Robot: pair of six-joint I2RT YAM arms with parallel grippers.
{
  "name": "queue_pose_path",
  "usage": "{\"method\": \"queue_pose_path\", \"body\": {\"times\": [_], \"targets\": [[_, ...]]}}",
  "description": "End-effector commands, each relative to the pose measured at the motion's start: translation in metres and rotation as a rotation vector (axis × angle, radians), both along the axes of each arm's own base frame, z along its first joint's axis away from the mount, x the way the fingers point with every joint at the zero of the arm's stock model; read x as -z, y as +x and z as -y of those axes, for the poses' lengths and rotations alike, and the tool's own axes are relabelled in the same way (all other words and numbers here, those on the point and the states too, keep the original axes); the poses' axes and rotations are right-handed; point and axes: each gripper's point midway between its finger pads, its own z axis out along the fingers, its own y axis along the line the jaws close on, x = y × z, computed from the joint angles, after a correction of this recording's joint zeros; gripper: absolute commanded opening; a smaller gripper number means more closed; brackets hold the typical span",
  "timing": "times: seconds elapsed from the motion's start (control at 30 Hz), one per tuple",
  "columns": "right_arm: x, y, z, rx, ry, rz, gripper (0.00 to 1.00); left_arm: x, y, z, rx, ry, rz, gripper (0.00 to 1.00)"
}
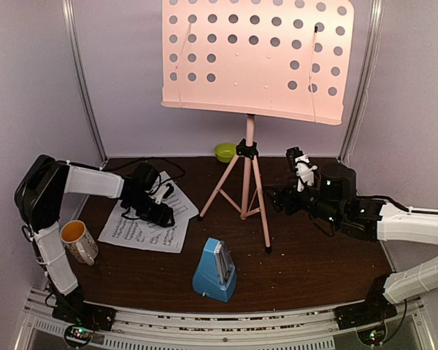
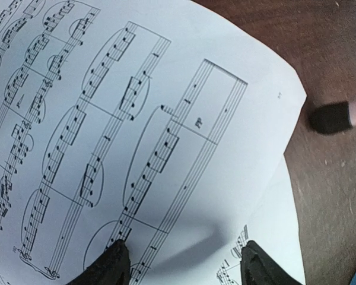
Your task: Set up the instrument practice props
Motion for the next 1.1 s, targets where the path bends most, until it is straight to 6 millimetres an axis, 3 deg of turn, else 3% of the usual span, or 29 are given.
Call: {"method": "queue_pose_path", "body": {"times": [0.0,0.1,0.17,0.23,0.4,0.47,0.57,0.7,0.83,0.97,1.07], "targets": [[-0.005,-0.006,0.006,0.007,0.030,0.016,0.77,0.054,-0.108,-0.035,-0.064,0.044,-0.330,0.65],[-0.005,-0.010,0.009,0.003,0.034,0.014,0.77,0.055,-0.143,-0.048,-0.067,0.057,-0.356,0.63],[-0.004,-0.013,0.013,0.004,0.036,0.012,0.77,0.046,-0.156,-0.048,-0.062,0.048,-0.326,0.61],[-0.004,-0.016,0.016,0.005,0.038,0.011,0.77,0.024,-0.151,-0.042,-0.024,0.072,-0.206,0.61],[-0.002,-0.021,0.024,0.016,0.050,0.006,0.78,-0.044,-0.117,-0.025,0.016,0.093,0.110,0.69],[-0.004,-0.022,0.025,0.019,0.055,0.008,0.78,-0.057,-0.109,-0.020,0.046,0.124,0.187,0.74],[-0.005,-0.023,0.027,0.025,0.056,0.006,0.79,-0.061,-0.105,-0.015,0.051,0.152,0.185,0.83],[-0.007,-0.023,0.030,0.038,0.063,-0.008,0.80,-0.061,-0.111,-0.004,0.031,0.175,0.167,0.86],[-0.006,-0.028,0.027,0.017,0.092,-0.044,0.80,-0.061,-0.118,0.005,-0.118,-0.005,0.104,0.89],[-0.002,-0.037,0.016,-0.046,0.113,-0.082,0.80,-0.062,-0.118,-0.006,-0.224,-0.175,0.039,0.90],[-0.003,-0.042,0.004,-0.098,0.108,-0.108,0.79,-0.062,-0.110,-0.030,-0.334,-0.259,-0.017,0.90]]}}
